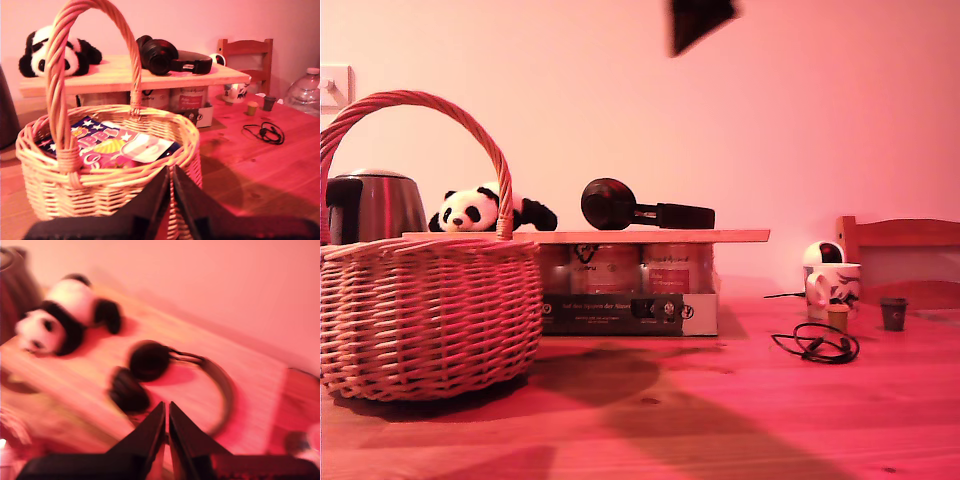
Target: Pick up the headphones and place it on the shelf behind you
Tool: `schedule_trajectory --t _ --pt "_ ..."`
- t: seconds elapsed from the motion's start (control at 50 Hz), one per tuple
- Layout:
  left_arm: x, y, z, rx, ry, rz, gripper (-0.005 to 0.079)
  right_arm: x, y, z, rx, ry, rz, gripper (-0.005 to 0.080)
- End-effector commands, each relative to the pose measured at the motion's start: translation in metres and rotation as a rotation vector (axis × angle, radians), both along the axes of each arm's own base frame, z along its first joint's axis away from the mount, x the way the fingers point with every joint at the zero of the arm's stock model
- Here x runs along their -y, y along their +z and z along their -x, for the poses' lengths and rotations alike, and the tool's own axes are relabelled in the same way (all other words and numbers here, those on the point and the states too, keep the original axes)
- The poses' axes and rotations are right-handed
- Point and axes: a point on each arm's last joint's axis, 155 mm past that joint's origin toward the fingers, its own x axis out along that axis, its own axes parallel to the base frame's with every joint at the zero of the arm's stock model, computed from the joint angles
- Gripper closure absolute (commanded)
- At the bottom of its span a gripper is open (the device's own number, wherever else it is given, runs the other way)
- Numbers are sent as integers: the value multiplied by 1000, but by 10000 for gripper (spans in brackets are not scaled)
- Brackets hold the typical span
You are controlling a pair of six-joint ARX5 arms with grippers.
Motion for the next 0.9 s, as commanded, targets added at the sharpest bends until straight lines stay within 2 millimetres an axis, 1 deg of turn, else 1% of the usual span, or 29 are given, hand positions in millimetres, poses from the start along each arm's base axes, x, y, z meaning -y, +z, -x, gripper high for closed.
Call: schedule_trajectory --t 0.0,0.02,0.12,0.22,0.24,0.38,0.46,0.56,0.58,0.6,0.72,0.88 --pt "1 5 1 18 -10 2 762 13 7 21 51 0 -31 765" --pt "2 5 2 18 -12 2 762 15 12 25 69 0 -42 765" --pt "4 5 3 18 -25 3 762 26 16 42 118 0 -66 765" --pt "4 5 3 18 -26 3 762 43 7 56 114 -26 -60 765" --pt "4 5 3 18 -27 3 762 45 0 58 103 -30 -52 765" --pt "5 5 4 17 -33 5 762 56 -20 77 88 -32 -47 765" --pt "6 5 4 16 -38 5 762 62 -23 87 104 -34 -68 765" --pt "8 5 5 12 -49 13 762 68 -26 105 118 -32 -108 765" --pt "8 5 5 12 -49 13 762 70 -23 108 126 -32 -117 765" --pt "8 5 5 11 -50 15 762 72 -26 111 127 -33 -118 765" --pt "8 5 5 11 -50 15 762 91 -24 126 176 -78 -131 765" --pt "8 5 5 13 -50 15 762 114 -34 140 206 -141 -128 765"
